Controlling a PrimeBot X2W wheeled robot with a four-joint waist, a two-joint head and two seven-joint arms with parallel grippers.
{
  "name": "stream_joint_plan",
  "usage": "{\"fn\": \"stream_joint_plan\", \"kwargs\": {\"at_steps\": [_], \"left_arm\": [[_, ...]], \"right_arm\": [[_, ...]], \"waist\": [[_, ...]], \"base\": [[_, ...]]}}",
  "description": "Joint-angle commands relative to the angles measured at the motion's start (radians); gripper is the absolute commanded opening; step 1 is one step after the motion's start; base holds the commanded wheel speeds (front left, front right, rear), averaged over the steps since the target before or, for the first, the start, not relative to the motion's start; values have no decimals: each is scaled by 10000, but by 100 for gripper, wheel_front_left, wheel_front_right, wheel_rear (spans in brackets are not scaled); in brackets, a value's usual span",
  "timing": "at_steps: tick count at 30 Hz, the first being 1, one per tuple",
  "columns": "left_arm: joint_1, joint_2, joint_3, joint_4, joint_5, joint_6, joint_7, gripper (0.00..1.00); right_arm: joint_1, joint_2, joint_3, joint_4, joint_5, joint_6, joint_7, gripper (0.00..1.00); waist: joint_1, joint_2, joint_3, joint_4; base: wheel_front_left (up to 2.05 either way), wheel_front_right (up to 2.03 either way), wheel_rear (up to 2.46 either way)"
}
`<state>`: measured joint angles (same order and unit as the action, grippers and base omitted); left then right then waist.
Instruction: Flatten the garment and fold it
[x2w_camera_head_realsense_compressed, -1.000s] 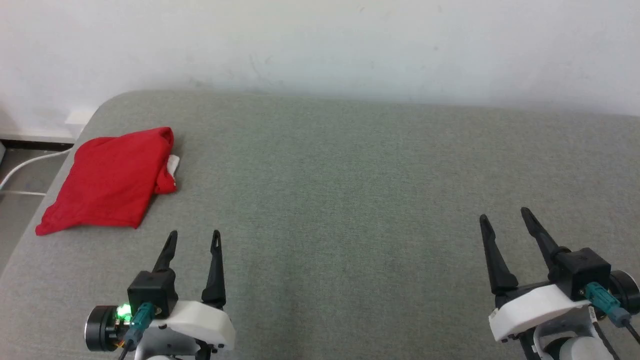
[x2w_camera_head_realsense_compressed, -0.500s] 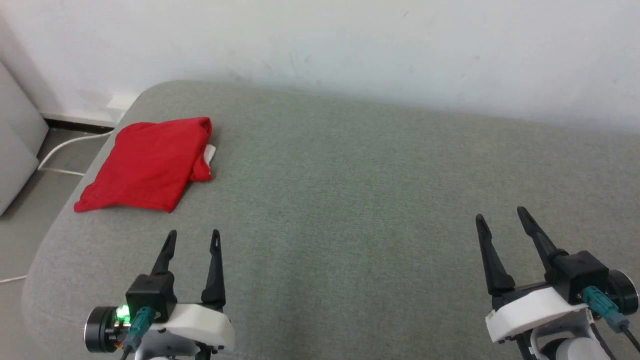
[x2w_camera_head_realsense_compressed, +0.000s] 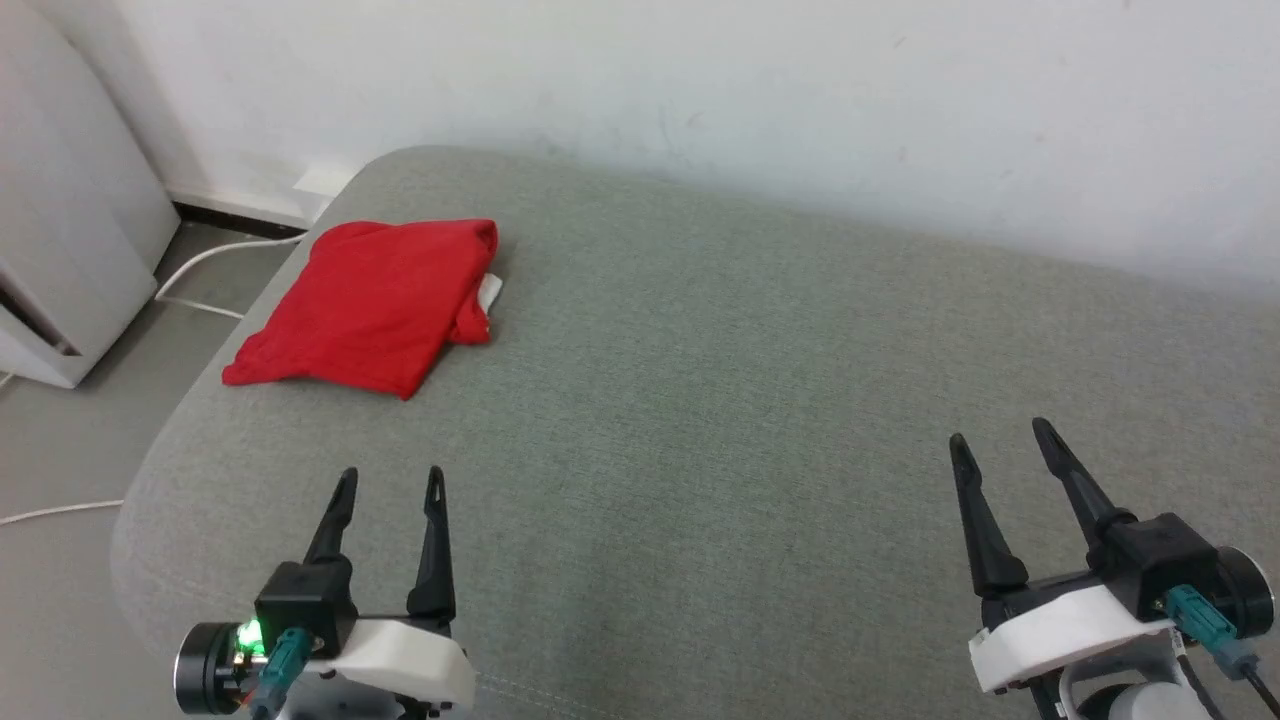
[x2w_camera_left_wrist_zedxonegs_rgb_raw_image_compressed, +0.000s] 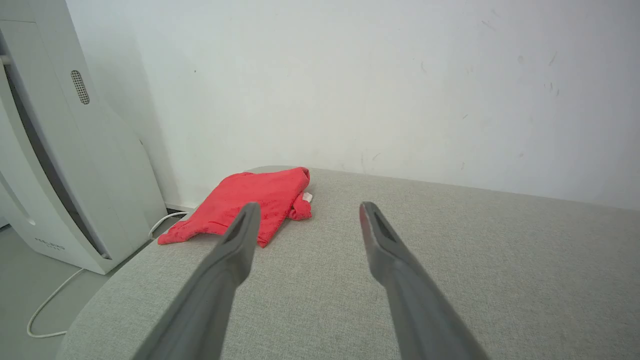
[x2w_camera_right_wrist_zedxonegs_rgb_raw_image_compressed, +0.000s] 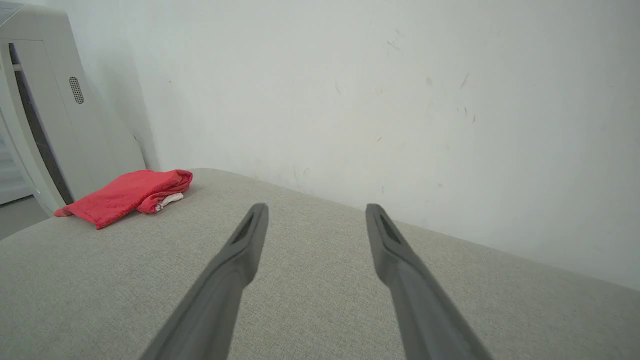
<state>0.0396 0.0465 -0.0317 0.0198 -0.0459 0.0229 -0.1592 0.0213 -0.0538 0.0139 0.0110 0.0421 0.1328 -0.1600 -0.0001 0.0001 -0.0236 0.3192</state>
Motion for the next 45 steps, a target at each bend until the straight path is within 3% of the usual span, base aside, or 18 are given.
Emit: {"fn": "stream_joint_plan", "kwargs": {"at_steps": [1,45], "left_arm": [[121,23,-34,28,-57,110,-99,100],[390,37,-247,30,-243,267,-1019,100]], "right_arm": [[91,22,37,9,-22,-13,-93,100],[161,36,185,225,335,-21,-1011,100]], "waist": [[1,-1,-2,196],[1,-1,57,2525]], "base": [[0,0,0],[0,0,0]]}}
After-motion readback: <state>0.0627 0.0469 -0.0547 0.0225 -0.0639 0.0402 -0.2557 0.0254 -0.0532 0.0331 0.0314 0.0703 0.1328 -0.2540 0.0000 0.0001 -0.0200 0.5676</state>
